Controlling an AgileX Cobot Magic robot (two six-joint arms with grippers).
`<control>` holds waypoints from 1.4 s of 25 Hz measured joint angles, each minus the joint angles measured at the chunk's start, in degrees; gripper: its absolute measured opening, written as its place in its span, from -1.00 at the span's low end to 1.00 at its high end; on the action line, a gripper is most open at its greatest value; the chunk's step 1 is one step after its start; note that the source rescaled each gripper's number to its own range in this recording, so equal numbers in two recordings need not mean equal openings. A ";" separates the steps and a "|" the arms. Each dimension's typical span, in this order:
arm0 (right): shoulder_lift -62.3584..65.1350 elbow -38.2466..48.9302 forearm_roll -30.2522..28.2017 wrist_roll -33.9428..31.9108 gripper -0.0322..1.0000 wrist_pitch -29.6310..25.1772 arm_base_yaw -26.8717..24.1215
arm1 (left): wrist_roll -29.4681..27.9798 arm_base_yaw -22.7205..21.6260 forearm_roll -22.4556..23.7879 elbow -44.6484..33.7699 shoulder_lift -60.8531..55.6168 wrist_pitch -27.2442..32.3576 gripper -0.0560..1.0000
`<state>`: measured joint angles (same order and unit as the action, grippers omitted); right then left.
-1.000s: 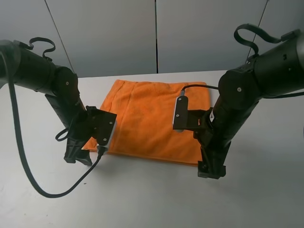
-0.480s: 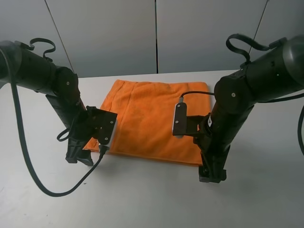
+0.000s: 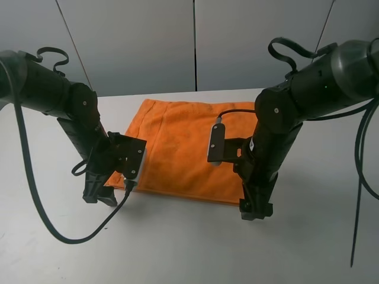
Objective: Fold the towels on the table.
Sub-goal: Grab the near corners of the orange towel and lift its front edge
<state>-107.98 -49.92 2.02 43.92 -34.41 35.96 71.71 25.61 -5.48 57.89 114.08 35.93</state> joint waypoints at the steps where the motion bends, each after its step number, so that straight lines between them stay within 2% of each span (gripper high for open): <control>1: -0.56 0.00 0.01 -0.21 1.00 -0.13 0.00 | 0.00 0.00 0.00 0.00 0.00 0.00 1.00; 35: -3.46 -0.59 0.03 -4.22 1.00 2.42 0.00 | 0.23 0.00 -0.87 -1.71 -0.18 -4.02 1.00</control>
<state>-111.43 -50.51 2.05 39.70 -31.99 35.96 71.94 25.61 -6.35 56.18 113.90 31.91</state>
